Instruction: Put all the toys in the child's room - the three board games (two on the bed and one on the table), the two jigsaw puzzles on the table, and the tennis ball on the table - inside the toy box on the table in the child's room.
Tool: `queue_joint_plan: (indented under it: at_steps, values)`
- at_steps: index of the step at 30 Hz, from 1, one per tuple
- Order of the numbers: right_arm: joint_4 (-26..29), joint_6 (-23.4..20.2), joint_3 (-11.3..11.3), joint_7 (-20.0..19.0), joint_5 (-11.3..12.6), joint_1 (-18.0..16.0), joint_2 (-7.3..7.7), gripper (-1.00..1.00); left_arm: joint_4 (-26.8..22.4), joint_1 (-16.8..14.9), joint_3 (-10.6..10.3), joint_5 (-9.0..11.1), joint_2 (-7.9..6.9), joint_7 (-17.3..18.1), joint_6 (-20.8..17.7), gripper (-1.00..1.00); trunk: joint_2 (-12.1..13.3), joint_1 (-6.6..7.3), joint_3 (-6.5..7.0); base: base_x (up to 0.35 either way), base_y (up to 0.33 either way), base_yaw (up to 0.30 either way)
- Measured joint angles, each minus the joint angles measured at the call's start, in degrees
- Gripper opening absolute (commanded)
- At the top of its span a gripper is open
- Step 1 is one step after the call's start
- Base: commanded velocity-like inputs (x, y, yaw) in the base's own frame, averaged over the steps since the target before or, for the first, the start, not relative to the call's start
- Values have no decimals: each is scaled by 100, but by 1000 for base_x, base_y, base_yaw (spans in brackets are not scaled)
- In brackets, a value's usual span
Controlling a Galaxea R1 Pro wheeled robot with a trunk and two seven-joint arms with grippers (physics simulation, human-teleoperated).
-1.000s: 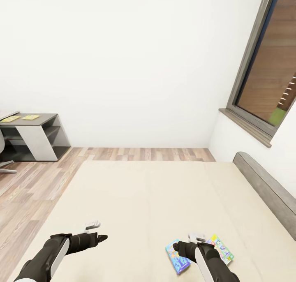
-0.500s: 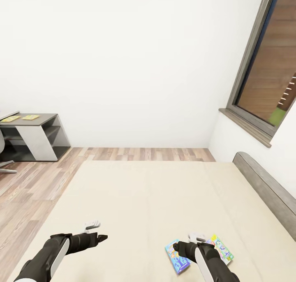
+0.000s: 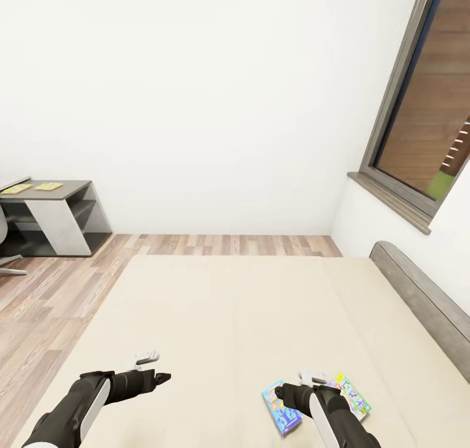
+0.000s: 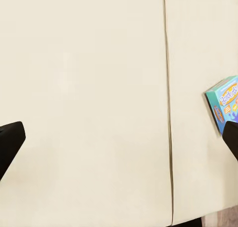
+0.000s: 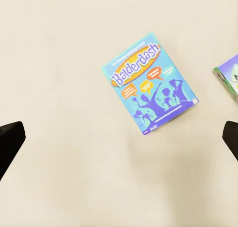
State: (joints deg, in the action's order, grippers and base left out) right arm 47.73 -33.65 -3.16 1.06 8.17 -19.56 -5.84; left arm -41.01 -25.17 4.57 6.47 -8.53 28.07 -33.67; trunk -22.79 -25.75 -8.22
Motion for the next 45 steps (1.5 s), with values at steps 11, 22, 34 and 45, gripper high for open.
queue_joint_plan:
  at_steps: [11,22,34,45]
  values:
    - [28,-2,17,13,-20,-162,-51,100,-31,-1,8,-54,90,47,-62,100,0,0,0,0,0,0]
    - [19,24,18,13,-13,-136,-67,100,-51,-1,2,-48,23,62,-69,100,0,0,0,0,-5,0]
    - [18,26,25,13,-12,-132,-71,100,-55,-1,1,-46,9,63,-69,100,0,0,0,0,-88,0]
    - [18,26,26,13,-11,-132,-70,100,-55,-1,1,-47,5,64,-70,100,0,0,0,0,-10,0]
